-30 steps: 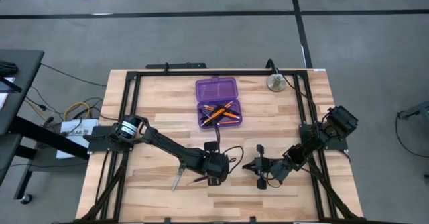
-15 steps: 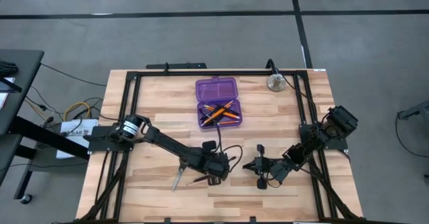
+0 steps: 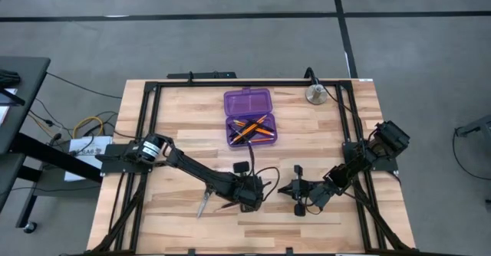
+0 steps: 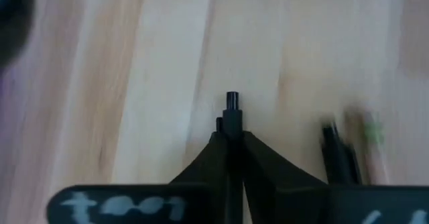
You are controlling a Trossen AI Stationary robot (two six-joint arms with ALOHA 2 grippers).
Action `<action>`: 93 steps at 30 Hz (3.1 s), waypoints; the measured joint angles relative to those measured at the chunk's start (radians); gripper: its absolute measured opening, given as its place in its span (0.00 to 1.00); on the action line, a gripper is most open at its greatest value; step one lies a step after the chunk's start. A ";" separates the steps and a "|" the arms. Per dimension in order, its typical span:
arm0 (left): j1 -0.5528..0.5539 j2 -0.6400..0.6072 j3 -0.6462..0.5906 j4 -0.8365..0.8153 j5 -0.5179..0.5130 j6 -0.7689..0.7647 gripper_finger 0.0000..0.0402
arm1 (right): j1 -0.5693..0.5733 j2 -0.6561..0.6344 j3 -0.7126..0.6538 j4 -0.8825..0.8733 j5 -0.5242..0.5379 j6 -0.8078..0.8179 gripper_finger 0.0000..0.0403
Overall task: Pick & place school supplies into a supply box
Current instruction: Put the black pen into the purple supply box
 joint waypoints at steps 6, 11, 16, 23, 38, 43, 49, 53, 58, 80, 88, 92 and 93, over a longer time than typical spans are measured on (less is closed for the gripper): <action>-0.012 0.010 0.067 -0.049 -0.062 0.038 0.00 | 0.000 0.000 0.000 0.000 0.000 0.000 0.00; -0.013 0.010 0.088 -0.067 -0.052 0.058 0.02 | 0.000 0.000 0.000 -0.001 0.000 0.007 0.00; -0.012 0.010 0.089 -0.070 -0.055 0.059 0.01 | 0.000 0.000 0.000 -0.003 0.000 0.010 0.00; -0.014 0.010 0.090 -0.071 -0.078 0.060 0.00 | 0.000 0.000 0.000 -0.003 0.000 0.010 0.00; -0.025 0.009 0.146 -0.113 -0.107 0.074 0.00 | 0.000 0.000 0.000 -0.003 -0.001 0.010 0.00; -0.026 0.007 0.160 -0.120 -0.112 0.089 0.00 | 0.000 0.000 0.000 -0.003 -0.010 0.010 0.00; -0.019 0.007 0.161 -0.142 -0.125 0.108 0.00 | 0.000 0.000 0.000 -0.003 -0.025 0.018 0.00; -0.018 0.007 0.161 -0.141 -0.112 0.134 0.06 | 0.000 0.000 0.000 -0.003 -0.026 0.018 0.00; -0.006 0.007 0.158 -0.140 -0.003 0.128 0.21 | 0.000 0.000 0.000 -0.003 -0.026 0.018 0.00; 0.102 -0.010 -0.016 -0.033 0.282 0.031 0.41 | 0.014 0.000 0.000 -0.003 -0.027 0.018 0.00; 0.126 -0.016 -0.053 0.009 0.305 0.031 0.19 | 0.014 0.000 0.000 -0.003 -0.026 0.018 0.00; 0.121 -0.016 -0.054 0.016 0.248 0.037 0.05 | 0.014 0.000 0.000 -0.003 -0.026 0.018 0.00; 0.118 -0.016 -0.054 0.020 0.237 0.037 0.05 | 0.014 0.000 0.000 -0.003 -0.026 0.018 0.00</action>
